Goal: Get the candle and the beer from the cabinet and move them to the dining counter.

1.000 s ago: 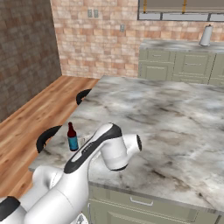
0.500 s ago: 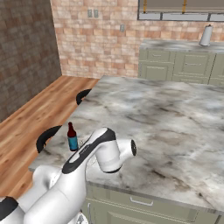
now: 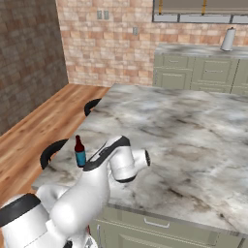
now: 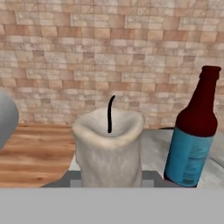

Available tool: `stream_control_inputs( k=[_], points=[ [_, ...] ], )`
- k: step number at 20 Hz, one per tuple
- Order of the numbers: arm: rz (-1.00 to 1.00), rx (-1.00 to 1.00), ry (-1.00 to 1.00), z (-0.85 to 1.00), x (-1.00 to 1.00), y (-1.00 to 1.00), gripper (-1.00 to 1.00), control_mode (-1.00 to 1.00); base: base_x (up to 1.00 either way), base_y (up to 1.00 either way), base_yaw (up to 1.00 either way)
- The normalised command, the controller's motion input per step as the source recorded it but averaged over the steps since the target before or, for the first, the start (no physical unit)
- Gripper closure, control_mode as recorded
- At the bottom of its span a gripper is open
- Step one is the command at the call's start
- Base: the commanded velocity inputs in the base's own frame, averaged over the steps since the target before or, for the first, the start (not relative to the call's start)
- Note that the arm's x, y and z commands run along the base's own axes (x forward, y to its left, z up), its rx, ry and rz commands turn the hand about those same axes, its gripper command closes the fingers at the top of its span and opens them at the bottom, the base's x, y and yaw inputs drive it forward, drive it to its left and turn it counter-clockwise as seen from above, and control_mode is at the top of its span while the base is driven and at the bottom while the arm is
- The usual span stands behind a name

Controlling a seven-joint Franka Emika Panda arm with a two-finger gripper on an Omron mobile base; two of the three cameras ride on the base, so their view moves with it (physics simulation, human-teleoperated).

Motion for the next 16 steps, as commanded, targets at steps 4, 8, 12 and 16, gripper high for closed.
stream_control_inputs(
  k=[4, 8, 12, 16],
  points=[
    [0.06, 0.00, 0.00, -0.18, 0.35, -0.09, 1.00, -1.00, 0.00, 0.00, 0.00],
    [0.01, 0.00, 0.00, -0.28, 0.24, -0.02, 1.00, -1.00, 0.00, 0.00, 0.00],
    [0.00, -0.01, 0.00, -0.30, 0.23, 0.00, 1.00, -1.00, 0.00, 0.00, 0.00],
    [0.00, 0.00, 0.00, -0.24, 0.32, 0.00, 1.00, -1.00, 0.00, 0.00, 0.00]
  ],
)
